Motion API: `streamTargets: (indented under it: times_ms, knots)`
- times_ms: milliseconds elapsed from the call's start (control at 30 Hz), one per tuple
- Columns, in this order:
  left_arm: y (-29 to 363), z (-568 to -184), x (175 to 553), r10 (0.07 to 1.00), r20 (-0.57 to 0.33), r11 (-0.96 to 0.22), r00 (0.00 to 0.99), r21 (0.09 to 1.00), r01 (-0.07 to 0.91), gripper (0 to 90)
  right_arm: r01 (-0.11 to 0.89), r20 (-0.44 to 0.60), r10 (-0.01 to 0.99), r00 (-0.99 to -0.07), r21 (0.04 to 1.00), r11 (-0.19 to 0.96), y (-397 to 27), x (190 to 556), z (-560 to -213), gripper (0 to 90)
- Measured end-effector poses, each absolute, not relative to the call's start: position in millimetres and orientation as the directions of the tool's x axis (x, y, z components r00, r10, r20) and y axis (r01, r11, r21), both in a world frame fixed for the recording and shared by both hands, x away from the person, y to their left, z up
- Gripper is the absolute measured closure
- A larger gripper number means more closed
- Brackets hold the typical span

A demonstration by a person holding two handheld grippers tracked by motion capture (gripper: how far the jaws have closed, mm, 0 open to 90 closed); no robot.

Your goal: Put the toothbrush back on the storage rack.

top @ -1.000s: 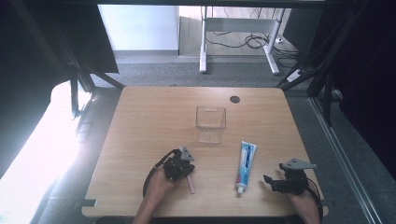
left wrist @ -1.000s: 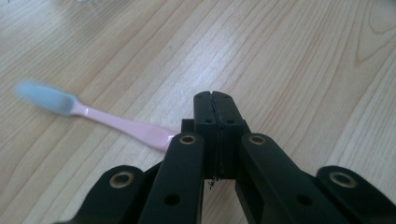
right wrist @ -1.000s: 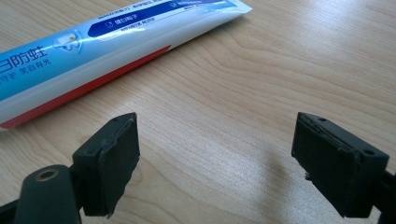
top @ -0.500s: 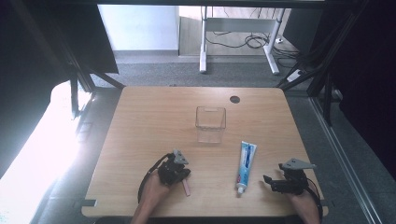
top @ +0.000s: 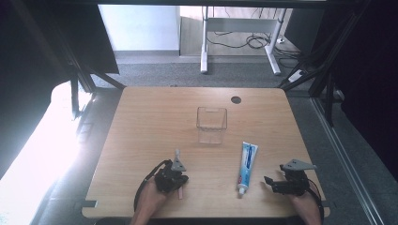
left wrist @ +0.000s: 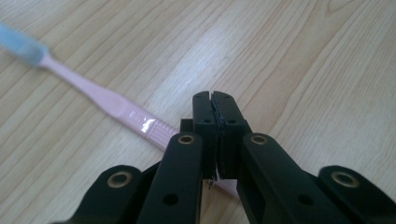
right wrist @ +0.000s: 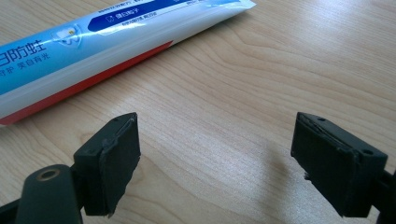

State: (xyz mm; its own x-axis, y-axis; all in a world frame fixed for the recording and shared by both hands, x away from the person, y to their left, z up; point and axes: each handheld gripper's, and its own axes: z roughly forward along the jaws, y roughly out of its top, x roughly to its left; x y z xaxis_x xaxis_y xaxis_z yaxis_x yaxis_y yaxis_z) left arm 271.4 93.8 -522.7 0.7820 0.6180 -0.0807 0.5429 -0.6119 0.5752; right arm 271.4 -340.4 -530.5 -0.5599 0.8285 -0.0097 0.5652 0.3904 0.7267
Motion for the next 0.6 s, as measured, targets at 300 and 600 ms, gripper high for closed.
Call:
streamTargets:
  times_ms: [300, 600]
  knots:
    - [119, -521, 270, 0.658, -0.067, -0.601, 0.75, 0.555, 0.576, 87.8, 0.567, -0.01, 0.828, -0.561, 0.724, 0.392, -340, 271, -531, 16.0]
    - [141, -520, 274, 0.694, -0.042, -0.591, 0.719, 0.537, 0.602, 87.5, 0.566, -0.011, 0.826, -0.563, 0.723, 0.395, -339, 271, -531, 16.0]
